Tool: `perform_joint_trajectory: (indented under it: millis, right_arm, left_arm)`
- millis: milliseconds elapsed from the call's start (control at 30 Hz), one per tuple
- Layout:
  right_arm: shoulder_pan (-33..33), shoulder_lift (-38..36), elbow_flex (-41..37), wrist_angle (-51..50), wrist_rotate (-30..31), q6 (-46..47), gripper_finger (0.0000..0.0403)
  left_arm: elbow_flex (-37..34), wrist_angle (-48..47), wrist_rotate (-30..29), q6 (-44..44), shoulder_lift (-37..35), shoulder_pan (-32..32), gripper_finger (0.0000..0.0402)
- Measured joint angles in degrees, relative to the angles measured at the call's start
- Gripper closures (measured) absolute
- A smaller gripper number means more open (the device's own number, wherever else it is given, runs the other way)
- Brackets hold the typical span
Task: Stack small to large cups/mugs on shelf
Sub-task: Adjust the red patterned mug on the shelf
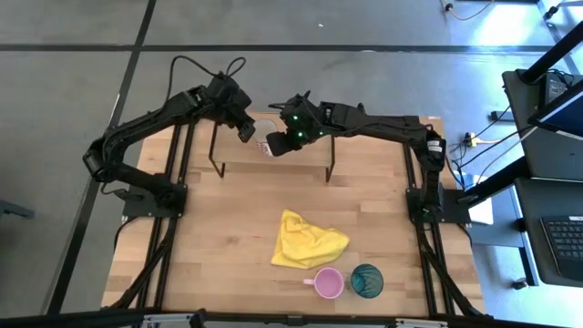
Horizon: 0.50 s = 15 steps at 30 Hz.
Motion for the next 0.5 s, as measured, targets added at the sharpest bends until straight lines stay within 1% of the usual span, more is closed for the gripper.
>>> perform_joint_trajectory:
  millis: [200,500]
  right_arm:
    - [0.3,0.0,0.0,1.6,0.9,1.2,0.0403]
    - [0.2,0.0,0.0,1.7,1.5,1.4,0.0403]
  left_arm:
    - [0.0,3.2,2.7,-0.2,0.4,0.0,0.0326]
    - [0.0,4.7,2.8,0.4,0.7,0.9,0.0326]
